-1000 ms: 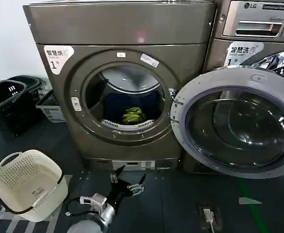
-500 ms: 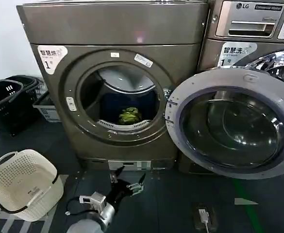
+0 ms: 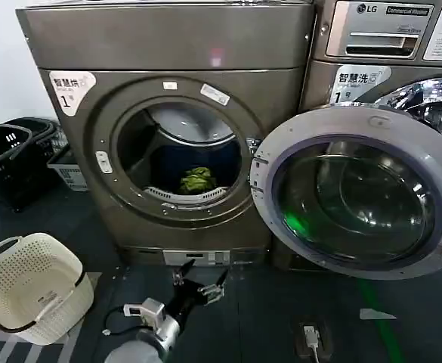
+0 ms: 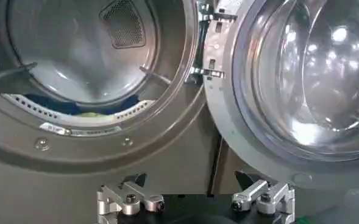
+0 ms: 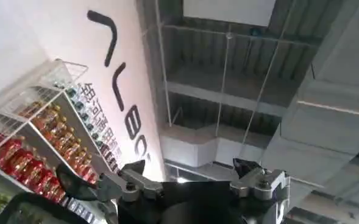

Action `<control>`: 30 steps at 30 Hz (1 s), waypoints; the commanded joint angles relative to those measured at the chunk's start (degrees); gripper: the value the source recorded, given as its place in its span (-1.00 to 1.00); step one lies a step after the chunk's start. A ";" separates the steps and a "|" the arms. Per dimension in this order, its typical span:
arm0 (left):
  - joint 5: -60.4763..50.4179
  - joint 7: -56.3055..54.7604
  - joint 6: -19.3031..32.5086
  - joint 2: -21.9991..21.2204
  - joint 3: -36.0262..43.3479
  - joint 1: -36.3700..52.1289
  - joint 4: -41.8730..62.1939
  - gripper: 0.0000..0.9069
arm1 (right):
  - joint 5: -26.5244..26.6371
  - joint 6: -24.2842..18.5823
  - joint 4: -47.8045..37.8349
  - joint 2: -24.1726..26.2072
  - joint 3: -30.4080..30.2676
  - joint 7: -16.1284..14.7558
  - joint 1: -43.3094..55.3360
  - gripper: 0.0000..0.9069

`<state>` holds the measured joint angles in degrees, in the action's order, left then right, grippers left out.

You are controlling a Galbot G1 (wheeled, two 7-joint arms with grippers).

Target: Grasp the clothes from the dryer.

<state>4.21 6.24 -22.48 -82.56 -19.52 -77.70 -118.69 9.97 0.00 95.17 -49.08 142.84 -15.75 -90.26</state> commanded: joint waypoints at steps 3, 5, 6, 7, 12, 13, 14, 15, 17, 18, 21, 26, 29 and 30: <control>-4.28 -2.93 1.22 -1.10 -0.53 1.06 1.08 1.00 | 1.15 0.81 0.94 0.18 -2.55 2.12 1.07 1.00; -4.47 -3.60 1.29 -1.28 -1.00 1.42 1.99 1.00 | 1.16 0.82 1.33 0.39 -3.05 1.92 0.99 1.00; -6.56 -3.75 2.23 -1.24 -1.28 1.51 2.82 1.00 | 1.17 0.77 1.52 0.60 -3.19 1.76 0.91 1.00; -8.11 -3.82 2.85 -1.20 -1.58 1.41 3.66 1.00 | 1.27 0.77 1.71 0.62 -3.20 1.71 0.88 1.00; -7.14 -4.09 2.73 -1.39 -2.26 1.13 2.98 1.00 | 1.41 1.25 2.84 1.37 -4.87 1.72 2.03 1.00; -6.95 -4.10 2.40 -1.38 -2.31 1.38 2.76 1.00 | 1.39 1.36 3.16 1.45 -5.73 1.72 2.72 1.00; -6.97 -4.07 2.44 -1.34 -2.38 1.56 2.52 1.00 | 1.39 1.41 3.49 1.44 -6.39 1.61 3.22 1.00; -6.84 -4.00 2.43 -1.46 -2.47 1.53 2.26 1.00 | 1.39 1.38 3.51 1.30 -6.69 1.52 3.33 1.00; -7.18 -4.14 2.19 -1.66 -2.84 1.43 2.18 1.00 | 1.38 1.76 3.24 1.95 -6.98 1.31 3.77 1.00; -7.46 -4.12 2.63 -1.68 -2.86 1.11 2.02 1.00 | 1.39 1.76 3.10 2.27 -6.96 1.30 3.95 1.00; -7.34 -4.09 2.85 -1.67 -2.84 0.21 1.41 1.00 | 1.42 1.73 3.18 2.44 -6.53 1.07 3.74 1.00; -7.25 -3.96 2.79 -1.92 -2.55 1.49 1.08 1.00 | 1.28 2.13 2.92 3.44 -5.79 1.18 3.98 1.00; -7.77 -3.85 2.59 -2.50 -1.79 1.86 0.86 1.00 | 1.17 2.11 3.23 2.73 -6.00 1.15 4.00 1.00; -7.83 -3.87 2.62 -2.34 -1.47 1.72 0.73 1.00 | 1.19 2.05 3.06 2.79 -5.84 1.11 3.68 1.00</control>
<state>-2.83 2.40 -19.94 -84.65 -21.80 -76.27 -117.51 11.17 1.91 98.20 -46.55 137.09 -14.65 -86.94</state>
